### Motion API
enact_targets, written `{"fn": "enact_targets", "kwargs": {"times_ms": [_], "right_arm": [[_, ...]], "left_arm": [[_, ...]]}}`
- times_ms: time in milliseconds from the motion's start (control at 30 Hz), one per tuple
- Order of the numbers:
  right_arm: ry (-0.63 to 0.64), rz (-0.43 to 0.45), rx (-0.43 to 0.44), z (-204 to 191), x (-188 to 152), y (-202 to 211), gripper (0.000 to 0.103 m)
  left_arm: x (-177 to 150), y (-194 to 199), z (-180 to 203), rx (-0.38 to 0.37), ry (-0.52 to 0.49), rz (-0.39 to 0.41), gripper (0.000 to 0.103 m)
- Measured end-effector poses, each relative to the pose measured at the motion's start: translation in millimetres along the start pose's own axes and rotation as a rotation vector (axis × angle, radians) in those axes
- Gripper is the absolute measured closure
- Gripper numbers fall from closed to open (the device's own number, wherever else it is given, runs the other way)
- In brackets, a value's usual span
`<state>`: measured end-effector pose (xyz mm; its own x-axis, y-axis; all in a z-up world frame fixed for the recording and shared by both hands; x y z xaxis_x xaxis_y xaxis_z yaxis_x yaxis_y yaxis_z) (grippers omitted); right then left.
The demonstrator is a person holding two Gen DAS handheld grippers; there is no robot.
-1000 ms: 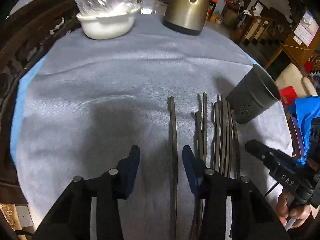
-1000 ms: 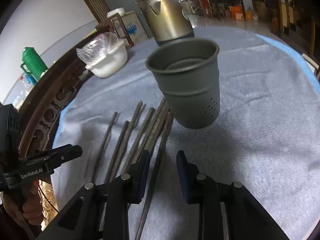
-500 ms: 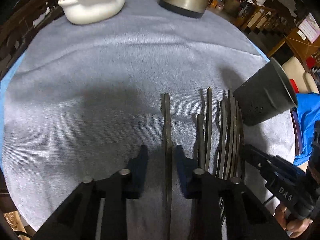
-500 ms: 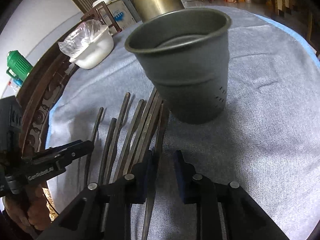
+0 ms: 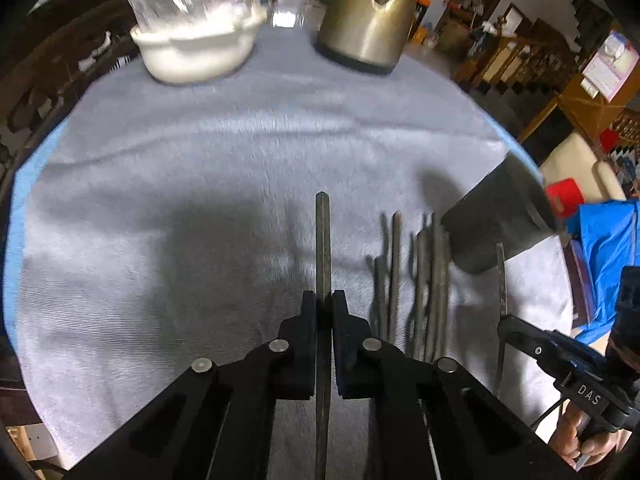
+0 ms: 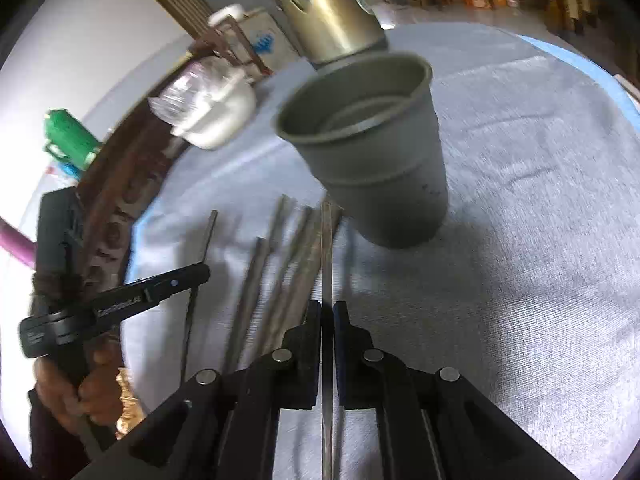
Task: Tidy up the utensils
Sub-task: 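Lift the chopstick in the left gripper while the right gripper lifts its chopstick over the cup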
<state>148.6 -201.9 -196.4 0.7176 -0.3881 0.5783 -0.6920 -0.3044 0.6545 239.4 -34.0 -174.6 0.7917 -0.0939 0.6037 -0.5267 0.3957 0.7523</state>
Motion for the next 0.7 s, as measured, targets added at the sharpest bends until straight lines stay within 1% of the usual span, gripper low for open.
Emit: {"fn": "enact_targets", "kwargs": {"times_ms": [67,167,233,300,433,500,600,700], "right_arm": [[0.005,0.033,0.048,-8,5,12,0.097],[0.035,0.088,0.103,-24,16,29,0.097],[0.059,0.124,0.121,-32,23,40,0.097],[0.082,0.18,0.135,-40,34,54,0.097],[0.11,0.283,0.145,-48,55,80,0.097],[0.13,0.338,0.134,-51,67,91,0.097],[0.145,0.408,0.123,-53,84,106,0.097],[0.136,0.456,0.12,-54,102,116,0.097]], "left_arm": [[8,13,2,-0.015,0.008,0.042,0.095],[24,42,10,-0.034,0.004,0.139,0.095],[35,61,17,-0.049,0.003,0.212,0.095],[45,78,26,-0.065,-0.002,0.291,0.095],[68,107,45,-0.098,-0.013,0.436,0.095],[81,113,53,-0.107,-0.015,0.505,0.095],[98,121,62,-0.117,-0.001,0.576,0.095],[118,127,76,-0.131,0.025,0.639,0.095]]}}
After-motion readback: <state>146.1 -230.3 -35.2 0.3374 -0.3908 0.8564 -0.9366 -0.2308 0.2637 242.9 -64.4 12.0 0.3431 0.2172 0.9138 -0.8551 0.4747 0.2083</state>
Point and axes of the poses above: each gripper's, at about its wrist camera, not at the fingertips, and y roughly against the way its jaws point, z to its right, x to its top, the point moved 9 cm from there along -y, roughly the way its jaws point, and after that the axes turned 12 degrees about z, right-handed, at the moved point
